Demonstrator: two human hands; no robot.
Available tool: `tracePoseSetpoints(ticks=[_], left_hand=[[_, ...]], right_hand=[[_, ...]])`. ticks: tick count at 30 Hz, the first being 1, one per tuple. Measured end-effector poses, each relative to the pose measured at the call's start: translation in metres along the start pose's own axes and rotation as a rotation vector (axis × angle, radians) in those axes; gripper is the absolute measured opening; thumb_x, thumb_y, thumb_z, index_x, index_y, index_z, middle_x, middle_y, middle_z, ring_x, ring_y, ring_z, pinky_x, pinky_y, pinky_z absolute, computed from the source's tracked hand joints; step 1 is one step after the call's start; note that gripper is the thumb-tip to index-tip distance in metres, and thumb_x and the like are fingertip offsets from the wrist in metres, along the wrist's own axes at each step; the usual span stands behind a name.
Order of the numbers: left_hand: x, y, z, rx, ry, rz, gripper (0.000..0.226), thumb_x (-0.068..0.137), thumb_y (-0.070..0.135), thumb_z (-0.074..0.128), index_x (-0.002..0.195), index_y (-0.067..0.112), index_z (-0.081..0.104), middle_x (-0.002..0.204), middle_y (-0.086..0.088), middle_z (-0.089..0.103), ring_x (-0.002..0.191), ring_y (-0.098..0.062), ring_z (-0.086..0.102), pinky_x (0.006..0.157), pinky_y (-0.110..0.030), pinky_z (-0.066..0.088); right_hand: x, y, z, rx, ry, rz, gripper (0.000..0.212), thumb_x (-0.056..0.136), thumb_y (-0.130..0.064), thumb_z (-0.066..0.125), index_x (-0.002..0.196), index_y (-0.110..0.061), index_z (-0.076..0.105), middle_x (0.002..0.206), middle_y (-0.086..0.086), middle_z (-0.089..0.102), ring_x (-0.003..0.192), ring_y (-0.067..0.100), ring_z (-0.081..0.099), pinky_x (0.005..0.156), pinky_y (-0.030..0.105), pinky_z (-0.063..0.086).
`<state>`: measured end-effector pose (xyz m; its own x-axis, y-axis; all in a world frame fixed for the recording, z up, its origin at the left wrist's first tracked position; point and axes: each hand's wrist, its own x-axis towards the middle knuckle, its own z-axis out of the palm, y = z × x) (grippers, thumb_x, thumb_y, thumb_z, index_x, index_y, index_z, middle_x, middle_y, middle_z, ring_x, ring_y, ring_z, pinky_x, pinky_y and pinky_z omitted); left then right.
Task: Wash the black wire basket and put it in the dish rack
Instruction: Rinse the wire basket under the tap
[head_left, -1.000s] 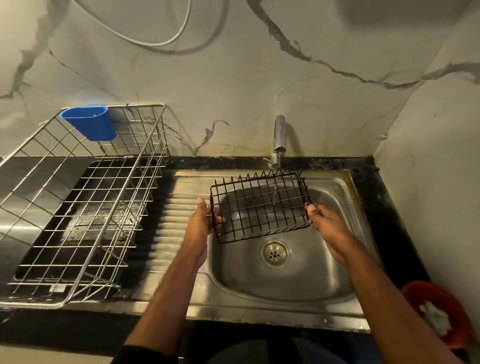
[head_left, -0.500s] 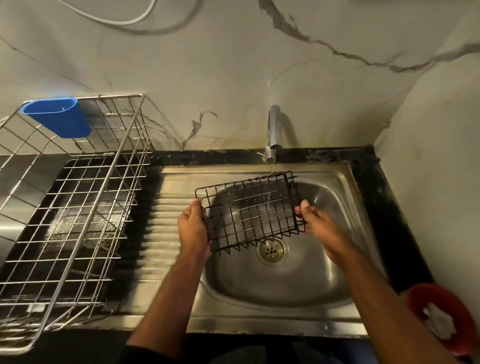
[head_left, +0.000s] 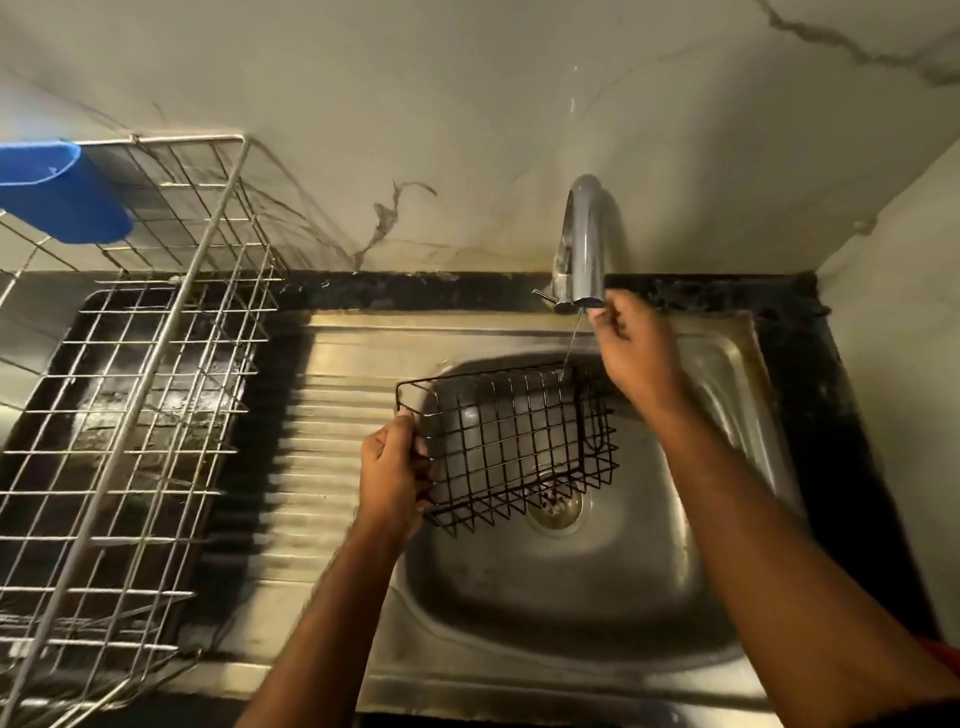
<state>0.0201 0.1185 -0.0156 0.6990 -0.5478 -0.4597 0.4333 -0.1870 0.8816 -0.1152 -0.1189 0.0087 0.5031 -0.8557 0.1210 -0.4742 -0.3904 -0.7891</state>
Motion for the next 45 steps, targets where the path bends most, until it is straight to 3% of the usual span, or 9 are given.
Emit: tracePoseSetpoints(ticks=[10,14,18,22,27,31,34,36,45], left_hand=[[0.018,-0.002,0.009,0.043,0.001,-0.087,0.051,0.106,0.035,0.039,0.058,0.021,0.049,0.059,-0.007,0.032,0.048,-0.014,0.028,0.044,-0.020,0.019],[0.021,-0.006,0.012,0.016,0.011,-0.110,0.050,0.106,0.035,0.040,0.060,0.019,0.047,0.060,-0.006,0.028,0.052,-0.015,0.026,0.043,-0.016,0.018],[0.023,-0.007,0.013,0.037,-0.029,-0.054,0.050,0.107,0.030,0.039,0.059,0.019,0.048,0.061,-0.005,0.030,0.051,-0.014,0.026,0.043,-0.017,0.020],[0.020,-0.006,0.018,0.077,-0.046,-0.011,0.053,0.107,0.026,0.038,0.055,0.022,0.048,0.053,-0.004,0.032,0.047,-0.015,0.027,0.042,-0.019,0.021],[0.011,-0.002,0.018,0.084,-0.043,0.007,0.053,0.108,0.027,0.039,0.056,0.021,0.048,0.051,-0.002,0.032,0.046,-0.014,0.028,0.040,-0.016,0.022],[-0.002,0.003,0.014,0.051,-0.042,-0.002,0.052,0.107,0.029,0.040,0.057,0.020,0.048,0.049,-0.003,0.032,0.046,-0.014,0.030,0.040,-0.015,0.023],[-0.014,0.010,0.012,0.021,-0.034,-0.015,0.051,0.107,0.034,0.040,0.058,0.022,0.048,0.050,-0.002,0.032,0.044,-0.012,0.030,0.042,-0.014,0.023],[-0.025,0.016,0.011,-0.009,-0.017,-0.031,0.049,0.107,0.035,0.040,0.059,0.022,0.047,0.052,-0.003,0.031,0.040,-0.010,0.028,0.043,-0.012,0.022],[-0.056,0.027,-0.012,-0.011,0.033,0.015,0.042,0.108,0.037,0.039,0.073,0.017,0.053,0.046,0.007,0.034,0.038,-0.009,0.029,0.038,-0.016,0.024]], right_hand=[[0.056,0.002,0.042,0.154,-0.354,-0.062,0.026,0.101,-0.025,0.049,0.114,-0.013,0.068,0.120,0.003,0.066,0.115,0.012,0.060,0.105,0.036,0.048],[0.055,0.008,0.039,0.428,-0.281,0.116,0.016,0.096,-0.026,0.048,0.097,-0.024,0.064,0.105,-0.001,0.067,0.107,0.015,0.063,0.096,0.029,0.049],[0.056,0.020,0.041,0.695,-0.153,0.331,0.043,0.083,-0.039,0.054,0.114,-0.010,0.064,0.123,0.022,0.064,0.116,0.029,0.060,0.105,0.042,0.043],[0.057,0.028,0.042,0.578,-0.122,0.263,0.021,0.093,-0.019,0.053,0.108,-0.012,0.067,0.112,0.017,0.067,0.104,0.024,0.063,0.100,0.052,0.048],[0.004,0.041,0.035,0.343,0.100,0.136,0.024,0.102,-0.020,0.050,0.119,-0.034,0.059,0.123,0.000,0.064,0.110,0.010,0.061,0.091,0.021,0.051],[-0.050,0.063,0.031,0.250,0.089,0.526,0.035,0.105,-0.042,0.040,0.091,-0.017,0.059,0.082,0.004,0.059,0.079,0.021,0.056,0.075,0.033,0.042],[-0.086,0.067,0.023,0.314,-0.168,0.825,0.072,0.097,-0.070,0.022,0.133,-0.018,0.056,0.136,0.012,0.059,0.130,0.032,0.050,0.108,0.047,0.036],[-0.097,0.058,0.014,0.322,-0.190,0.797,0.076,0.095,-0.073,0.018,0.135,-0.022,0.057,0.143,0.008,0.054,0.136,0.029,0.045,0.111,0.045,0.030],[-0.123,0.026,-0.028,0.543,-0.130,0.585,0.054,0.105,-0.050,0.032,0.102,-0.013,0.071,0.080,0.000,0.069,0.075,0.010,0.062,0.072,0.028,0.040]])
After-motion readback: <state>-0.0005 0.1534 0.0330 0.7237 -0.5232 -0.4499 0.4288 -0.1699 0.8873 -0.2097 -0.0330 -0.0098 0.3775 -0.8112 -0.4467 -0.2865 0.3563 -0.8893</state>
